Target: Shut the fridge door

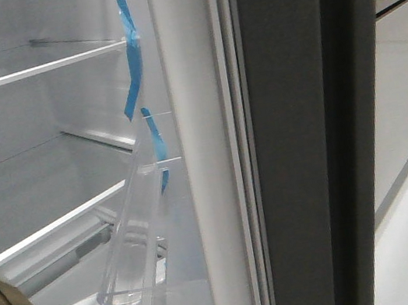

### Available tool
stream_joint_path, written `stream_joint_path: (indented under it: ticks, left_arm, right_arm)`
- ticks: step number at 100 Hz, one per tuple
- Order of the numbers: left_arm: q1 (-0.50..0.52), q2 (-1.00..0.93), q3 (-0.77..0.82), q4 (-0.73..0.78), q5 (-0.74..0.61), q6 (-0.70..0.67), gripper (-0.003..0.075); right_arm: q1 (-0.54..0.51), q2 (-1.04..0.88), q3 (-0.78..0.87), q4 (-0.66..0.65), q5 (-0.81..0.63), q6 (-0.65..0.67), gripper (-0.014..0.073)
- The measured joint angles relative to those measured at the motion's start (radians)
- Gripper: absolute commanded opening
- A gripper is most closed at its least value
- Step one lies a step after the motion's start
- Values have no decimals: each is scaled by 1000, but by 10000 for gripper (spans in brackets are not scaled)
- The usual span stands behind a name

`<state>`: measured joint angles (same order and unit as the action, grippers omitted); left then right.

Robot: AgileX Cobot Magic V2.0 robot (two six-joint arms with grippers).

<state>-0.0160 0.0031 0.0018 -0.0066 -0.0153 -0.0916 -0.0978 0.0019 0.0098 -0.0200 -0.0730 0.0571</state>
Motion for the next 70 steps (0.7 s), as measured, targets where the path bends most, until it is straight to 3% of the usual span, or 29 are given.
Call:
stream_joint_path:
  ticks: [16,49,70]
  left_arm:
    - [0,0,0,0,0,0,-21]
    - [0,0,0,0,0,0,-20]
    - [0,0,0,0,0,0,-21]
  right_arm:
    - [18,113,-75,0,-24,0,-76]
    - [88,432,-441,0,-33,0,-76]
    - [95,559,-647,0,88,0,-76]
